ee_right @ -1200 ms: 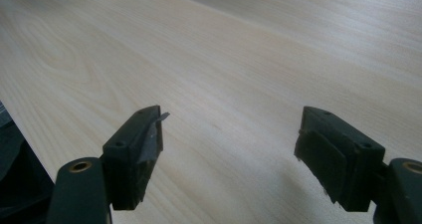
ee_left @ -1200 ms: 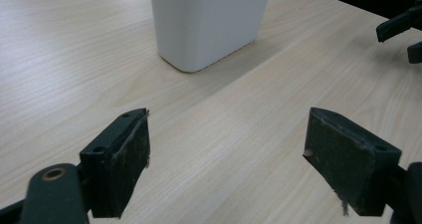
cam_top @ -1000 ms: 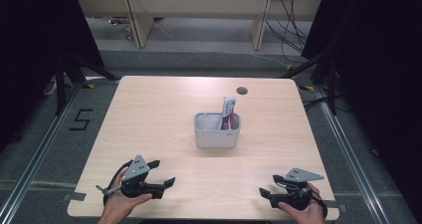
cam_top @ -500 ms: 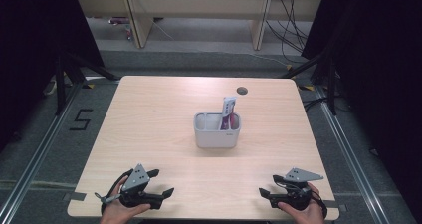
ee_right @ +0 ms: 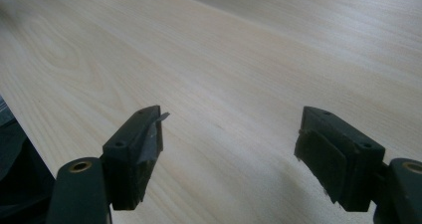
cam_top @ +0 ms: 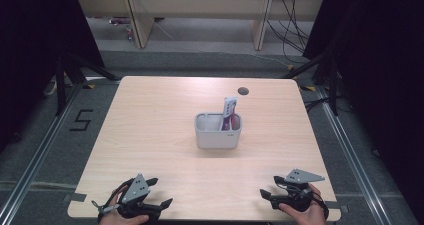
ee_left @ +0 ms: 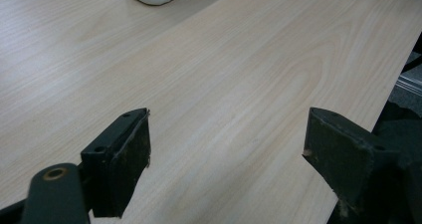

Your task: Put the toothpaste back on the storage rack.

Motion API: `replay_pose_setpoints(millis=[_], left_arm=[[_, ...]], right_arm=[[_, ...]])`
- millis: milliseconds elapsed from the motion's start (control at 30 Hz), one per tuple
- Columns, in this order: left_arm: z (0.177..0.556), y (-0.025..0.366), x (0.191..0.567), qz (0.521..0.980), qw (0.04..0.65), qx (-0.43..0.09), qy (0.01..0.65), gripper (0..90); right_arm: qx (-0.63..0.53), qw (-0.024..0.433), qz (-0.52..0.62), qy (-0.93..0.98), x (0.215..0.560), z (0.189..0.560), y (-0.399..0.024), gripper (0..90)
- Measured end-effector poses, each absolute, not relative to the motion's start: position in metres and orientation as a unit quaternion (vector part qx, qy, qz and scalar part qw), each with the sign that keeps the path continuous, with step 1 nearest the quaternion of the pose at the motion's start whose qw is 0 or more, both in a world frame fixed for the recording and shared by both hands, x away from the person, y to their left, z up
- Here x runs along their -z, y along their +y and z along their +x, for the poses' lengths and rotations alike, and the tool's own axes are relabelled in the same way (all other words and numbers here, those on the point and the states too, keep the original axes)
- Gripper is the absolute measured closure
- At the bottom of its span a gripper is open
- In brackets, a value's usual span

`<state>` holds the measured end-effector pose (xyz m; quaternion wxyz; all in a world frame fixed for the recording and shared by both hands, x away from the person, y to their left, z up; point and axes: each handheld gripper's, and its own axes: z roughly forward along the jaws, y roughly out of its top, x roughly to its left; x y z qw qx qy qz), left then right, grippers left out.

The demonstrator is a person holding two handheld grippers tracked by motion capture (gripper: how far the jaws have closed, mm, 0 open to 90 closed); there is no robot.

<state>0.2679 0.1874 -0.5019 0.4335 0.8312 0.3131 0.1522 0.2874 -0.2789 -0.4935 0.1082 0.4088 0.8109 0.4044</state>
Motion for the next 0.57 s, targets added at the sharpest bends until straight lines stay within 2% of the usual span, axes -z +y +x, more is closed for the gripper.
replay_pose_setpoints(millis=[33,500,567], left_arm=[[0.2664,0.1868,0.502,0.826,0.439,-0.148,0.322,18.2],[0.2681,0.1889,0.5019,0.832,0.428,-0.155,0.317,18.3],[0.2683,0.1887,0.5019,0.833,0.426,-0.155,0.317,18.3]], right_arm=[[-0.404,0.094,0.422,0.806,0.4932,0.2856,-0.2771,26.4],[-0.404,0.097,0.418,0.808,0.494,0.2862,-0.2765,26.1],[-0.405,0.086,0.415,0.81,0.4939,0.2864,-0.2765,26.1]])
